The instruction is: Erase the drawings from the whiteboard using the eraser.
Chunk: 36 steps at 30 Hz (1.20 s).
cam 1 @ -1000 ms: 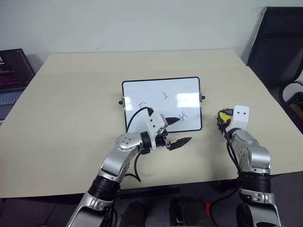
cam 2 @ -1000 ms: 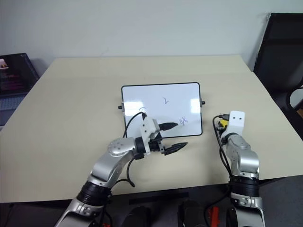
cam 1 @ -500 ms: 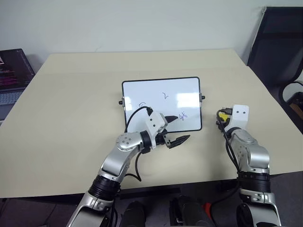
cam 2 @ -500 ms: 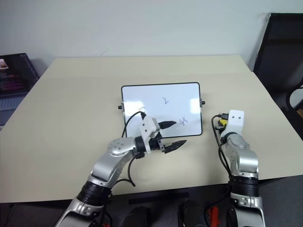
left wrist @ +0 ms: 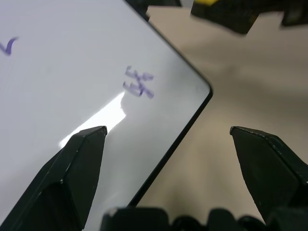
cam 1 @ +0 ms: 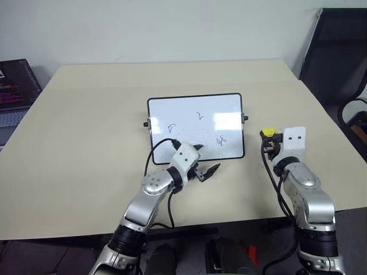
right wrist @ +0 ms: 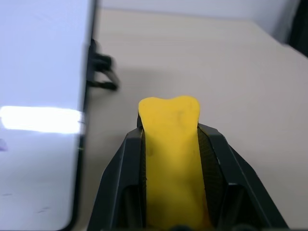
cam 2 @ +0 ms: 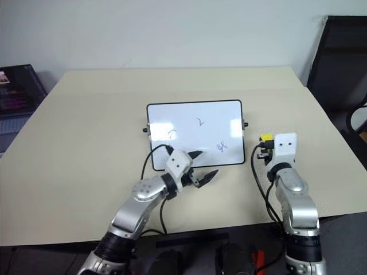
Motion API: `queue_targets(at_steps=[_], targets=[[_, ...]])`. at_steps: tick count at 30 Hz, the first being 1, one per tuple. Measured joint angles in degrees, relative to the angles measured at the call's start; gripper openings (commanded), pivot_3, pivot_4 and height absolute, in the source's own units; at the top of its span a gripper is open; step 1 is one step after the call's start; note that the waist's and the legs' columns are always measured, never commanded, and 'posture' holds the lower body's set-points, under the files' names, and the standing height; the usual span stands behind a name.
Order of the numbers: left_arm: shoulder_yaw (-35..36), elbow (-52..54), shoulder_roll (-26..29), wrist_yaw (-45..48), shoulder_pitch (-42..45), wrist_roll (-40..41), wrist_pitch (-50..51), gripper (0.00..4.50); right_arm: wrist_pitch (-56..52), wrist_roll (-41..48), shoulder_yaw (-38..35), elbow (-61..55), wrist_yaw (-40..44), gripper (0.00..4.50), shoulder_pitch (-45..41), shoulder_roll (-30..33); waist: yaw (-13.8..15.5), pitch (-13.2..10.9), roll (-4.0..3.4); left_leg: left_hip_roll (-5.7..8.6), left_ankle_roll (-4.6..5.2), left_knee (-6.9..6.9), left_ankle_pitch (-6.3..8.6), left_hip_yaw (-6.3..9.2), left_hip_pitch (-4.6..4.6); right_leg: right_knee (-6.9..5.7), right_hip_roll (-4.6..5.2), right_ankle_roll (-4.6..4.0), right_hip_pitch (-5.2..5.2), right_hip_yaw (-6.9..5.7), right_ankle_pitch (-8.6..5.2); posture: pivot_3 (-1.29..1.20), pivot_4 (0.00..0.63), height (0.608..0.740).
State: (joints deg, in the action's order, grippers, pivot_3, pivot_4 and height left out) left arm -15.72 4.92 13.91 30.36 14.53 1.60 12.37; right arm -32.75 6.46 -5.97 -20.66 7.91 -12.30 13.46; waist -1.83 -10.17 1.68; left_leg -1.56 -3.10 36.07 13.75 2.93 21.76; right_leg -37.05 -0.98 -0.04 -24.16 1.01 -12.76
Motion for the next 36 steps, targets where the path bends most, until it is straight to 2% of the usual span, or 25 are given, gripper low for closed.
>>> queue_targets(at_steps=[7,21,28,36], targets=[[0.4,0.1,0.7,-3.4,-1.5,-2.8,-0.7,4.5,3.4,1.3,4.6,-1.0,5.4,1.12,2.3,0.4,0.0,0.0,0.0,0.02,0.0,0.01,0.0,-0.01,0.0,0.02,0.0,0.0,0.0,0.0,0.0,0.0,0.15,0.74],[0.4,-1.1,-0.2,-3.9,-0.3,-3.2,-2.7,4.5,11.6,-2.7,14.2,11.0,7.0,1.12,-8.3,-3.5,0.1,0.0,0.0,0.04,-0.01,0.0,0.01,-0.03,0.04,0.08,0.02,0.02,-0.01,0.02,0.01,0.0,0.15,0.74],[0.7,-1.3,0.0,-3.9,1.0,-3.1,-2.8,4.5,8.0,-8.7,18.6,14.7,7.4,1.12,-10.6,-0.2,0.2,0.0,0.0,0.04,-0.01,0.0,0.01,-0.02,0.02,0.04,0.03,0.02,0.0,0.01,0.01,0.0,0.15,0.74],[1.1,-1.4,-0.3,-4.0,1.2,-3.1,-2.8,4.5,4.3,-10.6,19.1,11.7,8.5,1.12,-9.3,1.6,0.1,0.0,0.02,0.04,-0.01,0.03,0.0,-0.02,-0.04,0.0,0.03,0.02,0.05,0.02,0.01,0.0,0.15,0.74]])
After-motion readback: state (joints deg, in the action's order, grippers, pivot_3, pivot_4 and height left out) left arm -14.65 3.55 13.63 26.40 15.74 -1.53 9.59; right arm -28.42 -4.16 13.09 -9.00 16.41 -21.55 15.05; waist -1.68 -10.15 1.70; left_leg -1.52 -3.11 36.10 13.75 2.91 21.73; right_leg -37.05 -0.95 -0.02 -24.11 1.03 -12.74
